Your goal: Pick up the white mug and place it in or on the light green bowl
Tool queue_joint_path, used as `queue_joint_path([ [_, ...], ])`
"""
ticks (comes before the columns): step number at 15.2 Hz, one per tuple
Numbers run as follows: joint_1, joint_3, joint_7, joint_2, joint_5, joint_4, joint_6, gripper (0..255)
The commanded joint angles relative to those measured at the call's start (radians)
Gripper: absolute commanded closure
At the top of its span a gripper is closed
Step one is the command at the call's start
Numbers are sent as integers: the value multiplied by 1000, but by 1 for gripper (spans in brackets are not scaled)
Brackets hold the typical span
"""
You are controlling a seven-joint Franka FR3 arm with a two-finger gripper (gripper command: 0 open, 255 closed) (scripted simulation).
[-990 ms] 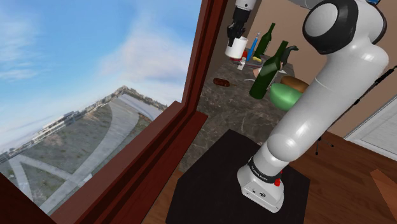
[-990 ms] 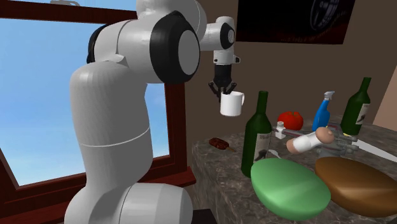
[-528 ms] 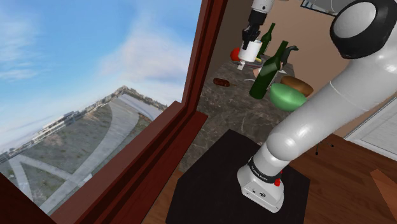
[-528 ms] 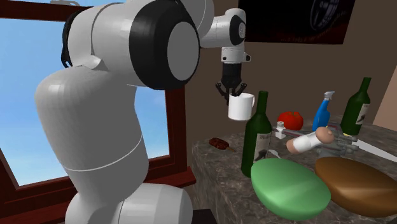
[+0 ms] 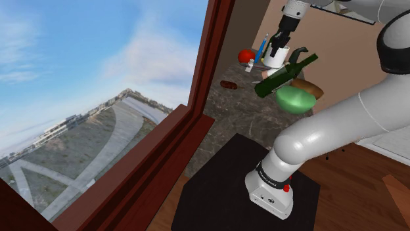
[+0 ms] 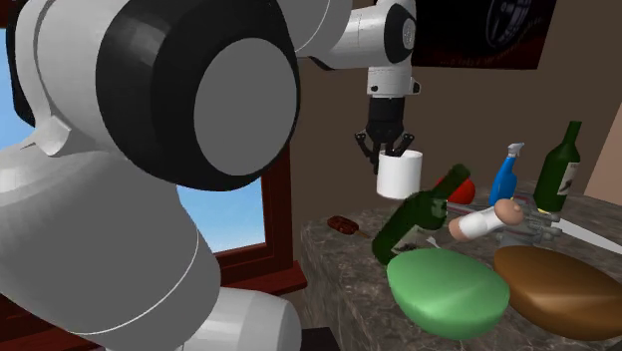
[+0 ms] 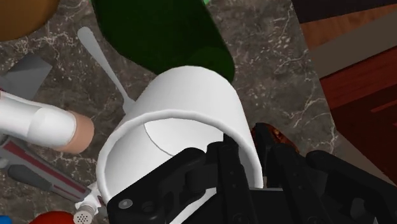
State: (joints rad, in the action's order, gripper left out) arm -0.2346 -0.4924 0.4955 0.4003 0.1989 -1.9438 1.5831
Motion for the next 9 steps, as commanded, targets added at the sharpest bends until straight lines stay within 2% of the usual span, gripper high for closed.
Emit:
queue_joint_path([
  [1, -22, -13, 25, 48, 28, -33, -18, 255],
  [9, -105, -76, 150, 204, 130, -94, -81, 255],
])
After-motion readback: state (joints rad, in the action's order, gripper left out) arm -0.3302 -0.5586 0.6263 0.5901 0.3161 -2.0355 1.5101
